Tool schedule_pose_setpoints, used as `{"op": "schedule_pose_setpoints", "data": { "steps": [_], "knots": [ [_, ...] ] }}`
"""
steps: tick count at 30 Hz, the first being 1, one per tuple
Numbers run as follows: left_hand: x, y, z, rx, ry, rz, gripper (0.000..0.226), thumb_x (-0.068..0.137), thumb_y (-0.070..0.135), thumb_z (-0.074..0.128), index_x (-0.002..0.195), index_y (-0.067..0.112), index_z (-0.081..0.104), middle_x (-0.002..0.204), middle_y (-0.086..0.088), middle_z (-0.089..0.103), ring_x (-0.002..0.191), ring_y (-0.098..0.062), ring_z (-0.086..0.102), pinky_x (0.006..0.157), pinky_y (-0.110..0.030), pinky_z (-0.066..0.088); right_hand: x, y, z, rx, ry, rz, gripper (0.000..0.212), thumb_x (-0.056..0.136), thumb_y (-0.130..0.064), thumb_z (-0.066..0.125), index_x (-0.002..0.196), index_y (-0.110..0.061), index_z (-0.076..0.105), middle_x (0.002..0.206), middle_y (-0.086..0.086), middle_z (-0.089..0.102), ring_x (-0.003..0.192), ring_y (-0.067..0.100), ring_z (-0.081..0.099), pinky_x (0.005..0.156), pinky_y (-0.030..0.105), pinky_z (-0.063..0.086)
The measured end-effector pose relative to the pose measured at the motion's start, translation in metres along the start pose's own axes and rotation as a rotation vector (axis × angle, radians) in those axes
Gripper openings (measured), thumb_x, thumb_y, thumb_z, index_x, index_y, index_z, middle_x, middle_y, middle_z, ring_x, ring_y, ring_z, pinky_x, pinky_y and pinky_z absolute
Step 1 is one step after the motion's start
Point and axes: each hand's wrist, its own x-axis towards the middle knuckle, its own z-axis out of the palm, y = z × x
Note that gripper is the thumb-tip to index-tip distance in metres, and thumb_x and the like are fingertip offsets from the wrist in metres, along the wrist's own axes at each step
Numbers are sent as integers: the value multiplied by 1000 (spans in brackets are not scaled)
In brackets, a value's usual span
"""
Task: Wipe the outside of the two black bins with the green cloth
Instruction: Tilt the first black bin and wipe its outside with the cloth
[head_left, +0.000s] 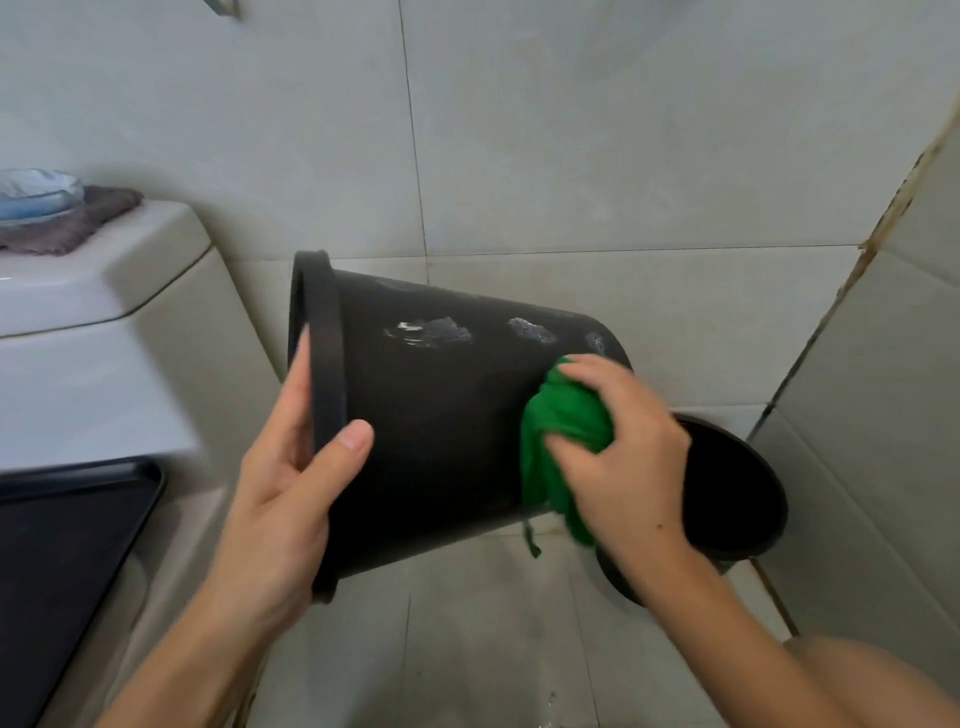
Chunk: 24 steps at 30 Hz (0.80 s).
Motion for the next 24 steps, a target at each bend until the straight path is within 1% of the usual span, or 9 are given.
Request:
{"op": "schedule_pose_setpoints", "data": {
  "steps": [2,3,6,8,12,16,19,22,24],
  "knots": [
    [0,-7,9,11,-33,-5,71,85,17,70,147,25,38,141,8,56,132,-12,51,101,-20,44,-16,-21,11,15,-58,-163,44,63,-17,64,107,-12,70,116,0,67,106,19,62,98,22,43],
    [0,-10,12,16,-50,-14,69,86,18,69,148,24,37,141,7,56,131,-12,51,100,-19,45,-23,-29,15,25,-75,-235,42,66,-17,66,107,-10,70,117,2,67,106,20,62,96,24,45],
    [-1,-14,14,-6,-85,-36,63,87,8,50,146,25,39,138,6,59,128,-13,55,98,-20,47,-31,-33,20,25,-75,-366,37,73,-16,71,109,-8,71,117,3,67,106,22,63,90,28,50],
    [-1,-12,15,0,-86,-31,62,86,7,47,144,27,39,137,8,60,127,-11,55,97,-19,47,-29,-27,19,15,-58,-376,36,74,-17,70,110,-9,71,117,3,67,105,22,63,87,27,51],
    [1,-8,5,-26,-30,-34,64,85,9,48,146,26,40,141,3,57,132,-17,51,108,-34,40,-23,-12,14,1,-21,-268,42,70,-20,64,110,-11,71,118,1,67,106,22,62,93,25,48],
    [2,3,-5,-1,-3,-2,61,85,11,47,143,30,43,142,6,56,133,-15,50,109,-36,38,-10,17,1,15,13,-15,44,68,-22,62,111,-15,69,118,-6,64,110,16,60,98,26,44],
    [2,7,-8,5,-2,7,64,86,11,46,148,28,38,141,4,56,133,-16,51,108,-37,38,-2,30,-5,33,60,162,41,72,-12,69,112,-19,68,115,-10,64,108,11,59,96,29,47],
    [2,5,-5,7,-3,24,64,86,10,46,147,29,38,142,6,56,133,-15,50,109,-36,38,-1,31,-2,34,83,186,41,72,-11,69,112,-18,67,113,-10,64,108,11,59,95,23,45],
    [1,2,1,11,-9,34,65,86,9,47,147,29,38,142,7,55,133,-13,49,108,-31,40,-3,23,2,47,72,143,43,69,-15,65,112,-16,67,115,-8,64,109,10,58,97,26,45]
  ]
}}
